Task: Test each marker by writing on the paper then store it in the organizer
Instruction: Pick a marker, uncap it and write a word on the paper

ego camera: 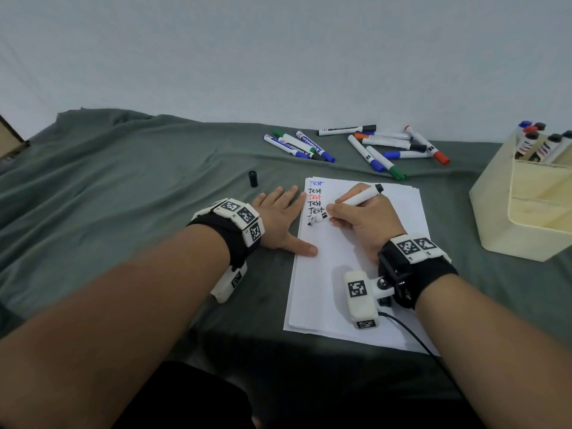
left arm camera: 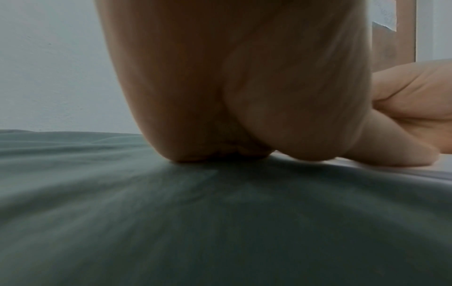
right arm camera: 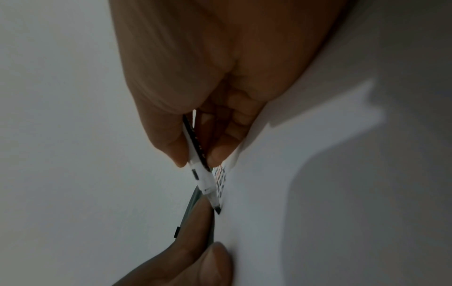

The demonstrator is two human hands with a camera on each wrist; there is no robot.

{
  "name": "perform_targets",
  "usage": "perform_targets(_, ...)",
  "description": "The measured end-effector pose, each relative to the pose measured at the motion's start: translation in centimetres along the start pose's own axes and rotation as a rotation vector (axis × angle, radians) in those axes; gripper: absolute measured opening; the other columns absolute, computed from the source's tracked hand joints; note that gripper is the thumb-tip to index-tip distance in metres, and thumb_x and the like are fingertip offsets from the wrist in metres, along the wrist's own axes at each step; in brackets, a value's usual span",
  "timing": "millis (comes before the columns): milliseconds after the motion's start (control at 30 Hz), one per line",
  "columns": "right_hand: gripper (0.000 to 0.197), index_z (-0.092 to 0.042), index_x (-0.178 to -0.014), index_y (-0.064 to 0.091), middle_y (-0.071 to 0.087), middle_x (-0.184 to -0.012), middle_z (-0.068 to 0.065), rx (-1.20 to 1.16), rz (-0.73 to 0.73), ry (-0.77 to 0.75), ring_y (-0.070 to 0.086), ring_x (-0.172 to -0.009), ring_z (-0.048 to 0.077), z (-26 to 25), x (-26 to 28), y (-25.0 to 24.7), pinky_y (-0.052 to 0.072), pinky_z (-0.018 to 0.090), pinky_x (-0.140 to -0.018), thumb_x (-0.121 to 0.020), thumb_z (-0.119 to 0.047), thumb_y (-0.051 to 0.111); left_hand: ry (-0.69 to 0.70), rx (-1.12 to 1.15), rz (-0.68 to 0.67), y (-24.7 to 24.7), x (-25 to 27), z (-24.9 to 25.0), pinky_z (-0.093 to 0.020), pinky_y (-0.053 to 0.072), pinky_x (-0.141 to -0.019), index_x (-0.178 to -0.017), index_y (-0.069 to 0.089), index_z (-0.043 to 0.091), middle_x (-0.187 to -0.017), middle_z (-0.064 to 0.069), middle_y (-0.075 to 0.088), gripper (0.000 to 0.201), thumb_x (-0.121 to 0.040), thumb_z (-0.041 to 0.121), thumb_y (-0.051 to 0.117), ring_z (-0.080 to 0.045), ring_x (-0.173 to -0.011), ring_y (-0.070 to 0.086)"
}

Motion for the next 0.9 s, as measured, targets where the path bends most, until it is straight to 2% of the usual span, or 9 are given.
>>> perform_targets(133,0.022,-0.024,-0.06,0.07,0.071,-0.068,0.012,0.058,-0.023,-0.022,0.068,-0.064,0.024,-0.16,0.13,0.15,0.055,0.031,-0.064,-0.074,-0.011,0.082,0.003,-0.004,0.0,0.13,-0.14,-0.13,-0.048,-0.005,-0.121,-0.154,-0.019,0.027,-0.162,0.004,-0.023,0.13,-0.062,0.096,0.042,-0.023,-0.149,-0.018)
perform_targets(267,0.019,-0.023,-0.064,0.074,0.074,-0.073,0.013,0.011,0.016,-0.016,0.072,-0.068,0.024,-0.06,0.04,-0.08,0.058,0.029,-0.066,-0.075,-0.012,0.085,0.006,-0.005,-0.001,0.18,-0.23,-0.21,-0.049,-0.005,-0.121,-0.154,-0.019,0.027,-0.162,0.004,-0.023,0.131,-0.061,0.097,0.041,-0.023,-0.149,-0.018)
perform_targets(400,0.018,-0.023,-0.065,0.072,0.074,-0.077,0.014,0.03,-0.005,-0.017,0.074,-0.074,0.028,-0.07,0.09,0.05,0.061,0.034,-0.073,-0.072,-0.015,0.086,0.006,-0.004,-0.004,0.09,-0.24,-0.21,-0.049,-0.005,-0.121,-0.153,-0.019,0.028,-0.162,0.004,-0.023,0.13,-0.061,0.096,0.041,-0.023,-0.149,-0.018)
perform_targets(533,0.016,-0.025,-0.064,0.069,0.073,-0.07,0.01,0.15,0.045,-0.057,0.07,-0.066,0.021,-0.13,0.0,-0.15,0.058,0.038,-0.07,-0.072,-0.019,0.081,0.006,0.003,-0.002,0.05,-0.14,-0.17,-0.048,-0.006,-0.121,-0.153,-0.02,0.028,-0.162,0.004,-0.023,0.13,-0.062,0.096,0.042,-0.023,-0.149,-0.018)
perform_targets(700,0.018,-0.022,-0.063,0.069,0.071,-0.066,0.008,0.08,0.04,-0.042,0.069,-0.062,0.018,0.01,0.08,-0.32,0.054,0.024,-0.06,-0.075,-0.015,0.081,0.002,0.007,-0.008,0.02,-0.09,-0.06,-0.048,-0.006,-0.121,-0.153,-0.02,0.029,-0.162,0.004,-0.024,0.129,-0.062,0.095,0.043,-0.022,-0.149,-0.019)
perform_targets(800,0.024,-0.026,-0.06,0.069,0.071,-0.064,0.007,0.106,0.02,-0.052,0.067,-0.06,0.016,0.0,0.12,-0.25,0.053,0.023,-0.059,-0.076,-0.013,0.08,0.002,0.004,-0.01,-0.05,-0.06,-0.06,-0.048,-0.006,-0.121,-0.153,-0.02,0.029,-0.162,0.004,-0.024,0.129,-0.062,0.095,0.043,-0.023,-0.149,-0.019)
perform_targets(900,0.02,-0.027,-0.061,0.068,0.071,-0.064,0.005,0.146,0.048,-0.067,0.067,-0.06,0.014,0.0,0.03,-0.43,0.053,0.025,-0.06,-0.075,-0.018,0.079,0.001,0.003,-0.013,-0.04,-0.07,-0.05,-0.048,-0.006,-0.121,-0.153,-0.02,0.029,-0.162,0.004,-0.024,0.129,-0.062,0.096,0.043,-0.023,-0.149,-0.019)
Point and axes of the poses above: each hand's wrist, its own x-axis away from the middle knuckle, its own y-axis out of the palm, z = x × y, the point moved 2 cm from there along -x, towards the middle knuckle
